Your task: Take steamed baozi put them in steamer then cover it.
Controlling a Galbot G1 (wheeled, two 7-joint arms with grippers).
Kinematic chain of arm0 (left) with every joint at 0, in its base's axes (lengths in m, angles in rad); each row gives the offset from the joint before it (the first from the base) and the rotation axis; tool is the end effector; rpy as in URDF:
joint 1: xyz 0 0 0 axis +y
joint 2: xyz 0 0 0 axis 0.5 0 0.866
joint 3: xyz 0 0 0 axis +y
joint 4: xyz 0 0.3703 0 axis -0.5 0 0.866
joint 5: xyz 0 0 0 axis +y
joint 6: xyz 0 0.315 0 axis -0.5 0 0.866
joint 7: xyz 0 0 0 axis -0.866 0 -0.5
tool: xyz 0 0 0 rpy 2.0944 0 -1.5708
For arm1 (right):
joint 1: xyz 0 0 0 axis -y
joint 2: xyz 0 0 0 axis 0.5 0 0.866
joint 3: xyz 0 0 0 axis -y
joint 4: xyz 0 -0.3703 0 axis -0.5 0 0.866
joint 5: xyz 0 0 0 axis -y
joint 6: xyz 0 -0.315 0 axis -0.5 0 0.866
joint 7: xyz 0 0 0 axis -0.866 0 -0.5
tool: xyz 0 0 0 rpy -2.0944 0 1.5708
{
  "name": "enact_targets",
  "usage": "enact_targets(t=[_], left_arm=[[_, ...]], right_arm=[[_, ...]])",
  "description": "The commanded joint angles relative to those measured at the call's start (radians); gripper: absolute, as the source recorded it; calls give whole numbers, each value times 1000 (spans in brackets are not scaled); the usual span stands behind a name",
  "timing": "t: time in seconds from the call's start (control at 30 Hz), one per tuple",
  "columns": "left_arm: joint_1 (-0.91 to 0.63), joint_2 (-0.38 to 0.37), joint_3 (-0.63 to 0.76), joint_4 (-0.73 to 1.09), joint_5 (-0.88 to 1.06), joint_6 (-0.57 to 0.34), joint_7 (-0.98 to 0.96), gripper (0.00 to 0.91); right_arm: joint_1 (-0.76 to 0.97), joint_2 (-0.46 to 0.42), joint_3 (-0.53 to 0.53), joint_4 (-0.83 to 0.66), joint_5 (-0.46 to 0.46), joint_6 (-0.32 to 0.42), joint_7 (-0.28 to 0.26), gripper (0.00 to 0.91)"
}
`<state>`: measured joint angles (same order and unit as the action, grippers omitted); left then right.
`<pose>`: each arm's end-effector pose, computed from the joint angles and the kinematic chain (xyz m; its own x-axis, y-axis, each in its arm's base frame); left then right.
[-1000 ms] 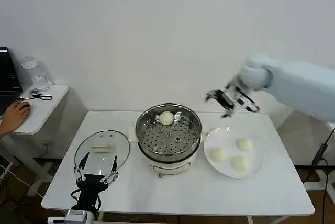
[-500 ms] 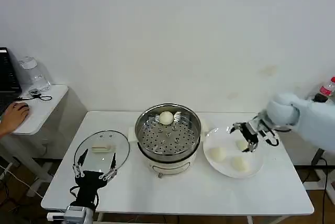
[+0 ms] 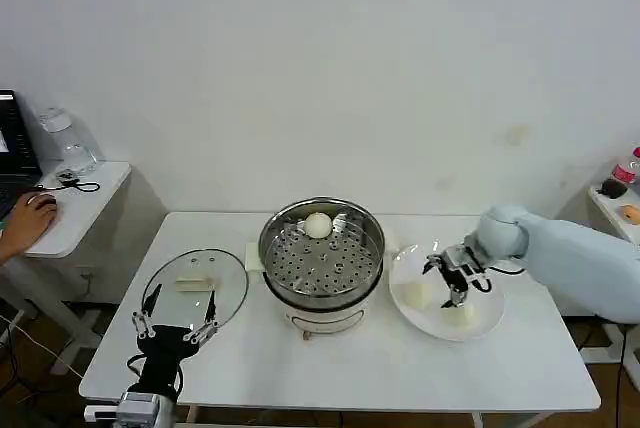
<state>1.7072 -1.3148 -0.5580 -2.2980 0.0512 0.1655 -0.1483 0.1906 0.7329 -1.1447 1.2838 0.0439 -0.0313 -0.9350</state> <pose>0.0916 0.0486 -0.2655 -0.9971 -0.0436 0.0625 -0.0242 0.9588 0.2829 0.4921 -0.1403 -0.2013 -0.1623 -0.2169 0.9626 -0.9131 -0.3368 -0.2298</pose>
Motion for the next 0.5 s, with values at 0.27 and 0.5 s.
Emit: enact_targets(t=[0.27,0.5], left_arm=[[-2,-6,-8,4,0,0,-1,907],[2,-7,-8,-1,0,-2,-1,907]], right_arm=[[-79,128,56,-148,-73,-11,3,867],[-88,131,62,-155,-86,-18,1,786]])
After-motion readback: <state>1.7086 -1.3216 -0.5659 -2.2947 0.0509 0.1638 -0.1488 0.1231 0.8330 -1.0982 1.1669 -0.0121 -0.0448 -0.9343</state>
